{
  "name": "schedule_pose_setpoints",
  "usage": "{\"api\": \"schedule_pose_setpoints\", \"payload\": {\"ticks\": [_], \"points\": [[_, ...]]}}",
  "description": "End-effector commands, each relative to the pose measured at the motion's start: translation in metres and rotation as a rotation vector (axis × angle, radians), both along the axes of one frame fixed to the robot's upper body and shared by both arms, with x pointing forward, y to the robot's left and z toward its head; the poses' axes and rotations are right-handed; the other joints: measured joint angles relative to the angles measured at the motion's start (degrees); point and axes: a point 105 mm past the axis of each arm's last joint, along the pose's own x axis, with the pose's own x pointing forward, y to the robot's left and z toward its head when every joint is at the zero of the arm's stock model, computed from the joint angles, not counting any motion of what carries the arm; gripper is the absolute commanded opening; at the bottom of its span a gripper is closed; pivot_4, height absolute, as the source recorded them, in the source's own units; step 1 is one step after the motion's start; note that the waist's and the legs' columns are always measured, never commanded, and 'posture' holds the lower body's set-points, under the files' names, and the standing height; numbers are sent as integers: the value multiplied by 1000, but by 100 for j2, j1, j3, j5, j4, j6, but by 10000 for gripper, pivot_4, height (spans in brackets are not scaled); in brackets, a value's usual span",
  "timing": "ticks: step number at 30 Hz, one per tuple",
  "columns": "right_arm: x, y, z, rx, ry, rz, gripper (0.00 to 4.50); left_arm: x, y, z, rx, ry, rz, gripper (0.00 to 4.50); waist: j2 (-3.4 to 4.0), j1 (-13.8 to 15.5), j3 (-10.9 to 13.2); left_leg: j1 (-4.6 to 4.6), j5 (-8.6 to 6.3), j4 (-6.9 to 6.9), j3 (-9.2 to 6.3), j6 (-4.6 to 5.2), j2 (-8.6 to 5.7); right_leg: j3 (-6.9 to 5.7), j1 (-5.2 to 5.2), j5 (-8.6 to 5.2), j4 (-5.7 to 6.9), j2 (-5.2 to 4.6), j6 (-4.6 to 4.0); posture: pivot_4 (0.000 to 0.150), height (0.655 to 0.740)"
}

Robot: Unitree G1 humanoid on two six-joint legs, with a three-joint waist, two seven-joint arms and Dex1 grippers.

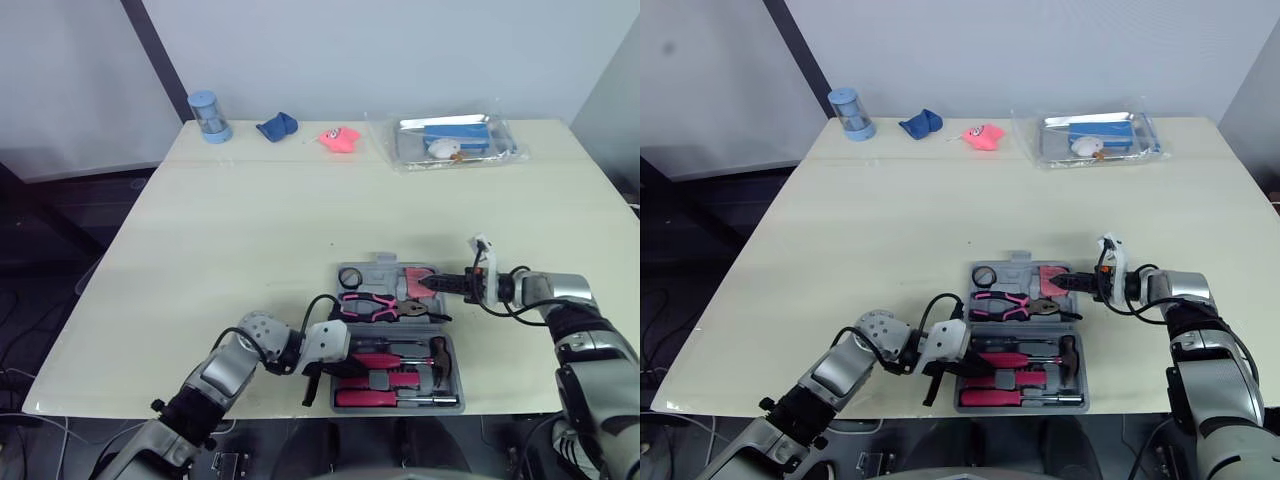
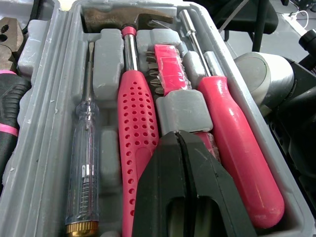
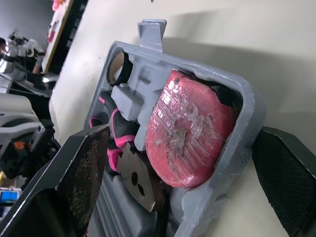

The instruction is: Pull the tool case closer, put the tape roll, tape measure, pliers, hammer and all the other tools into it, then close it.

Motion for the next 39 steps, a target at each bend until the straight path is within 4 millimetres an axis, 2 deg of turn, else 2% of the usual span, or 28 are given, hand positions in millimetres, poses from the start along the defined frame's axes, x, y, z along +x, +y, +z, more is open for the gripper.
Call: {"api": "schedule_pose_setpoints", "payload": {"ticks": [1,8,12,14,16,19,21,23,24,27,29,30,34,35,39], "points": [[8,5,32,137,-123,22,44722,-5,12,-24,100,54,29,0,2,0,1,-1,0,0,0,-1,0,0,-1,0,0,0,0,1500,7400],[-10,4,61,286,-177,150,44722,3,11,-21,64,31,55,0,8,15,-2,-1,0,0,0,1,0,0,-1,0,1,-2,0,1500,7400],[-37,8,74,338,-173,293,44722,10,7,-7,-37,-2,87,0,12,39,-3,-2,-1,0,-4,1,0,-3,0,0,1,-3,0,1500,7400],[-53,10,83,371,-165,358,44722,10,7,7,-128,9,116,0,11,25,-1,-6,-1,0,-9,1,-1,-8,-1,0,-1,-7,0,1500,7400],[-80,10,93,397,-147,439,44722,-2,26,22,-168,33,126,0,12,20,1,-11,-1,0,-19,3,1,-1,-4,0,-2,-38,0,1500,7400],[-110,8,98,396,-118,508,44722,-25,61,32,-112,82,119,0,10,-2,4,-33,-2,-8,-32,1,11,-4,-29,-4,-3,-37,-7,1500,7400],[-129,3,91,317,-119,518,44722,-37,97,36,-57,127,184,0,21,18,9,-37,-2,-24,-35,0,10,-1,-42,-8,-7,-41,-14,1500,7400],[-147,-6,81,214,-135,508,44722,-36,129,46,-59,153,322,0,22,45,11,-40,-2,-25,-34,0,8,-4,-43,-8,-12,-50,-14,1500,7400],[-148,-11,74,137,-189,471,44722,-28,142,55,-100,152,413,0,21,80,14,-41,-3,-25,-34,1,8,-7,-42,-8,-15,-54,-14,1500,7400],[-146,-28,58,-70,-396,369,45000,-14,163,69,-148,105,545,8677,12,192,18,-45,-4,-16,-41,4,1,-20,-38,-7,-15,-62,-12,1500,7400],[-141,-38,55,-163,-535,283,45000,-10,167,73,-141,52,560,18197,11,175,18,-37,-4,-13,-39,4,-3,-24,-25,-4,-14,-56,-6,1500,7400],[-144,-44,53,-212,-596,277,45000,-9,168,75,-130,34,559,24248,11,171,18,-27,-4,-13,-27,4,-4,-26,-21,-4,-11,-49,-5,1500,7400],[-152,-60,52,-323,-728,225,45000,-6,167,81,-121,-24,562,43145,8,168,21,-24,-3,-13,-18,2,-2,-20,-22,-3,-9,-15,-4,1500,7400],[-154,-64,51,-353,-744,217,45000,-5,168,81,-107,-41,565,44276,8,161,21,-23,-3,-13,-18,1,-2,-19,-22,-3,-9,-13,-4,1500,7400],[-159,-85,46,-429,-758,153,45000,-3,165,83,-100,-95,560,44276,6,153,22,-16,-3,-14,-11,2,0,-9,-21,-4,-9,-9,-4,1500,7400]]}}
